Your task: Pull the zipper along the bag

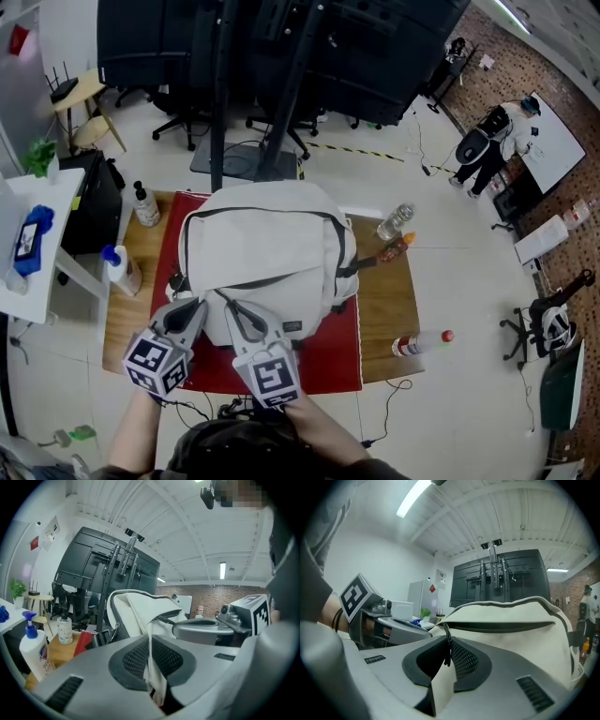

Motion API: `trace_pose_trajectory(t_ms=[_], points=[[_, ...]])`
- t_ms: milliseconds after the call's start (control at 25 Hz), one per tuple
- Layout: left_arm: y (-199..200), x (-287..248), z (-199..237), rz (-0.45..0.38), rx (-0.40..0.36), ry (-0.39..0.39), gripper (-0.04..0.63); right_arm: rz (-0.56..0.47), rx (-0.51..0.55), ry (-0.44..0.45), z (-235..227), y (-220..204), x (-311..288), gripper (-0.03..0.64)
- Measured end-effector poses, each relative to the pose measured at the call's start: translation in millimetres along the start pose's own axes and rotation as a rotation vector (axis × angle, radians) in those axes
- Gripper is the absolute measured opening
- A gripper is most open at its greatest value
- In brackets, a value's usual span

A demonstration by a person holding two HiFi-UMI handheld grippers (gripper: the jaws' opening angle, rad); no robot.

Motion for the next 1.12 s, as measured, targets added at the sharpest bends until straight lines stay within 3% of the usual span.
trace_pose_trajectory(t_ms=[480,1120], points=[[4,4,-9,-0.021,-0.007,0.049,0.048,-0.034,0.069,-0.055,-33,14,12,0.053],[4,0,-14,-0.005,-0.002,0.091,0.048,-0.101,0.059,-0.375,-158,31,74,0.054]])
Point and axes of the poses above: the fingertips, and each gripper's own axes: x backward along the fingers, z to its left, y out of its top, the point moved 5 cm from there along x, backward along the fingers, and after that the axes turned 11 degrees about -x, right-handed, at the moved point
